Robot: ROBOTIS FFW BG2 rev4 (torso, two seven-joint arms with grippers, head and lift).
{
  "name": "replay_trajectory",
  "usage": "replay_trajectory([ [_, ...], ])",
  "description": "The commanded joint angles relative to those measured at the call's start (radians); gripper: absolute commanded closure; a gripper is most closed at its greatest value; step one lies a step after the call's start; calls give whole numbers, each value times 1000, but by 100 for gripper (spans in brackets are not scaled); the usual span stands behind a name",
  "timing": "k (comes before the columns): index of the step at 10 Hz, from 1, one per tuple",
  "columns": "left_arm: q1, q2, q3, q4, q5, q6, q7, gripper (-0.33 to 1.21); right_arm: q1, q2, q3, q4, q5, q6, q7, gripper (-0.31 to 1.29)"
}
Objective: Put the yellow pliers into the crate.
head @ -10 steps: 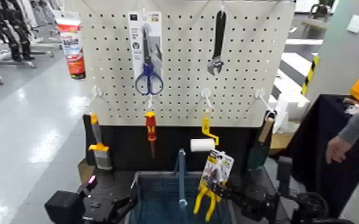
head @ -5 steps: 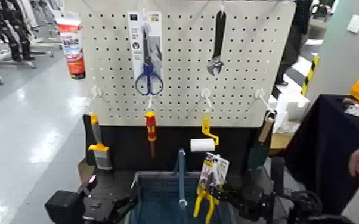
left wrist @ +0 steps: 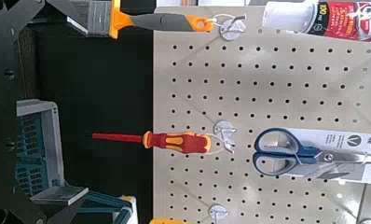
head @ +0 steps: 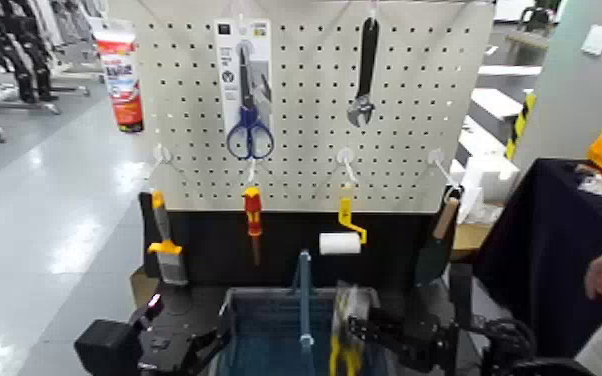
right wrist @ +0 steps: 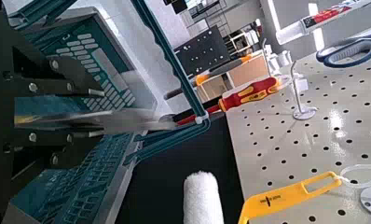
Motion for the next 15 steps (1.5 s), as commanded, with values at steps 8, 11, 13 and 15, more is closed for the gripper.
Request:
replay_trajectory([
  [8, 9, -3, 1, -4, 0, -35, 5, 12, 175, 43, -78, -292, 22, -193, -364, 10],
  [11, 38, -9, 10, -16, -1, -75, 31, 12, 387, 107, -65, -404, 54, -399, -687, 10],
  [13, 70, -9, 4, -24, -3, -105, 75, 12, 496, 118, -34, -430, 86, -506, -850, 12],
  [15, 104, -9, -4, -31, -6, -119, 103, 12, 572, 110, 17, -479, 143, -491, -985, 15],
])
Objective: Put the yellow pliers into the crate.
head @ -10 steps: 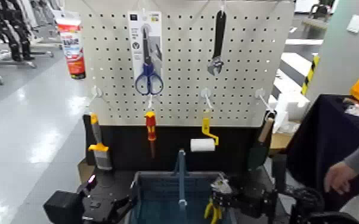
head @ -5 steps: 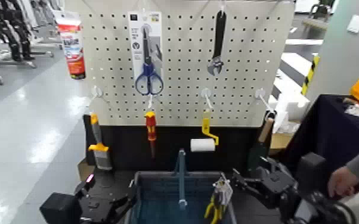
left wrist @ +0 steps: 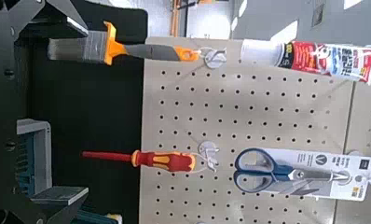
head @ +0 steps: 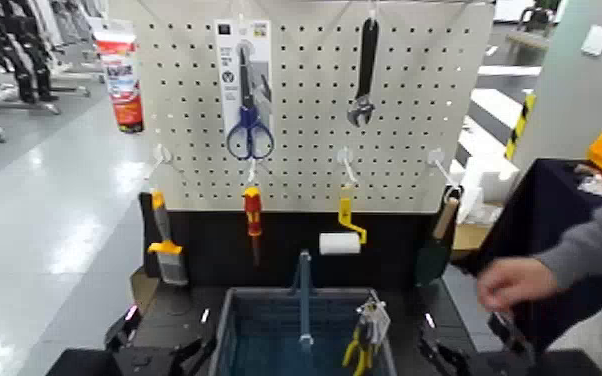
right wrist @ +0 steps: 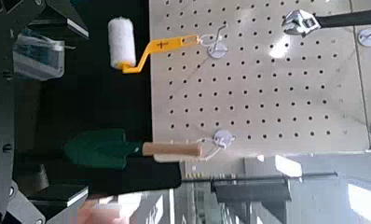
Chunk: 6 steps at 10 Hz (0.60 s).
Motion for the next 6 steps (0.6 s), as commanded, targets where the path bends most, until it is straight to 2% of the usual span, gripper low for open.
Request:
replay_trajectory([
  [1, 45, 0, -7, -11, -3, -14, 13, 12, 85, -6, 48, -42, 42, 11, -54, 15],
  [3, 67, -2, -15, -17, -3, -15, 33, 12, 122, -12, 85, -49, 50, -18, -106, 15],
  [6, 67, 0, -15, -19, -3, -12, 33, 12, 123, -20, 90, -46, 50, -29, -110, 15],
])
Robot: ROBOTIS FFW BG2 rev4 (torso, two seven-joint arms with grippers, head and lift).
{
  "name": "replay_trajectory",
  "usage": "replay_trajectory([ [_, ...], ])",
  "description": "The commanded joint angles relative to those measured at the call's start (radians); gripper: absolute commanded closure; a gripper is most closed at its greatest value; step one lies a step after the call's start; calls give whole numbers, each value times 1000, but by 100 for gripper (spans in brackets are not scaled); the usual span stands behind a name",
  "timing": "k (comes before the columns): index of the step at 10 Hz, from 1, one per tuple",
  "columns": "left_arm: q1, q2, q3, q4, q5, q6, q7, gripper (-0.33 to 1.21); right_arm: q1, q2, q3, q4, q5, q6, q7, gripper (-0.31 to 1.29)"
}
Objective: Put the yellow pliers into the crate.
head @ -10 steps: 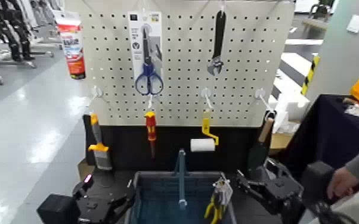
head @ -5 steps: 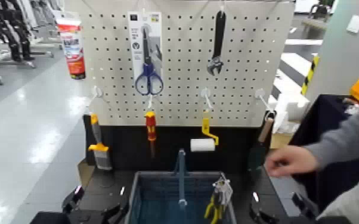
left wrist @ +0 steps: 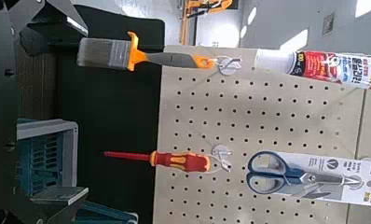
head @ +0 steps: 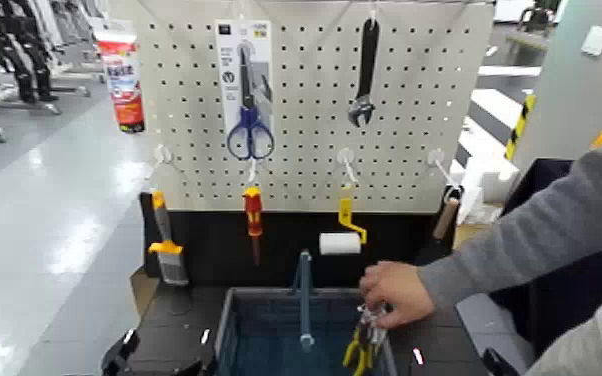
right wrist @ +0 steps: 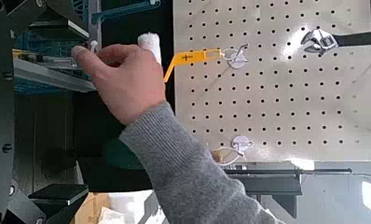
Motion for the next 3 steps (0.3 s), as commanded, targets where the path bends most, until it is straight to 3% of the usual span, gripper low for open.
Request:
replay_trajectory([
  [1, -1, 0, 1, 0, 0, 2, 0, 12, 0, -4, 2, 2, 0, -4, -1, 15],
  [3, -1, 0, 3, 0, 0, 3, 0, 12, 2, -4, 8, -1, -13, 13, -15, 14],
])
